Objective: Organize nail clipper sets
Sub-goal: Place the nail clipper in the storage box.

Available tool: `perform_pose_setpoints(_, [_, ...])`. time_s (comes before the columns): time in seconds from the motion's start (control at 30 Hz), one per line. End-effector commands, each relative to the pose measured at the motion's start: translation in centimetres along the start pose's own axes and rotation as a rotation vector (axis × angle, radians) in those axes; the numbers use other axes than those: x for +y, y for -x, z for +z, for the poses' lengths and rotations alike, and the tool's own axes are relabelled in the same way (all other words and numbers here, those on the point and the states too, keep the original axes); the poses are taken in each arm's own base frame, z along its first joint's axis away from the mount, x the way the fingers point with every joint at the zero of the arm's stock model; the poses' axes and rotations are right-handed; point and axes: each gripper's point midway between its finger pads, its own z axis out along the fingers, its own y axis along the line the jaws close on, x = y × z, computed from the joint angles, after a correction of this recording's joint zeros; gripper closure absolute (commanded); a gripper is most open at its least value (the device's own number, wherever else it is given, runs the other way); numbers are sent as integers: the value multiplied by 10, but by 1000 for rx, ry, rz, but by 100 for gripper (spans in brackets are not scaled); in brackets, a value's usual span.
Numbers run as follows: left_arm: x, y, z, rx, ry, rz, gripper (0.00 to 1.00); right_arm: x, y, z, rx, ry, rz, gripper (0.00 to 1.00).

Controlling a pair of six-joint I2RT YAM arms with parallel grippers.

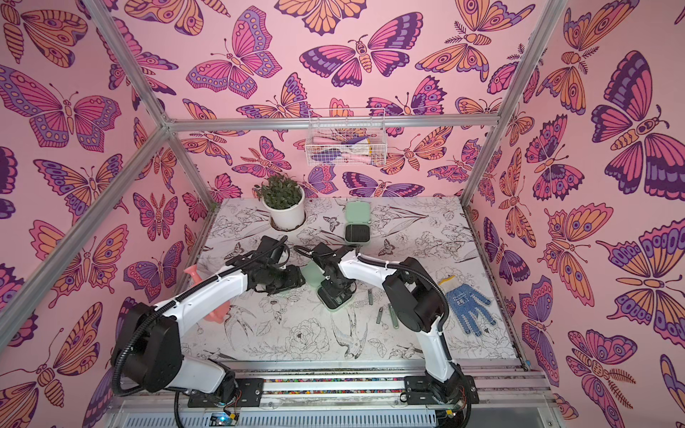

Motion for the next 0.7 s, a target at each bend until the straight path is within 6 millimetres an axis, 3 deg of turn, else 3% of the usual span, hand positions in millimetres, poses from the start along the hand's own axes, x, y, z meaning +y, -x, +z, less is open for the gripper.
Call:
perform_pose_setpoints(0.0, [5, -4, 2, 12, 2, -7, 38, 10, -4, 14, 28, 38, 18, 95])
perform_pose_setpoints(0.4, [5, -4, 2, 12, 3, -8, 38, 6, -14, 31, 46, 19, 25, 95])
perform_pose_setpoints(0.67, [5, -4, 3, 13, 4, -8, 38, 4, -13, 26, 37, 11, 30, 93])
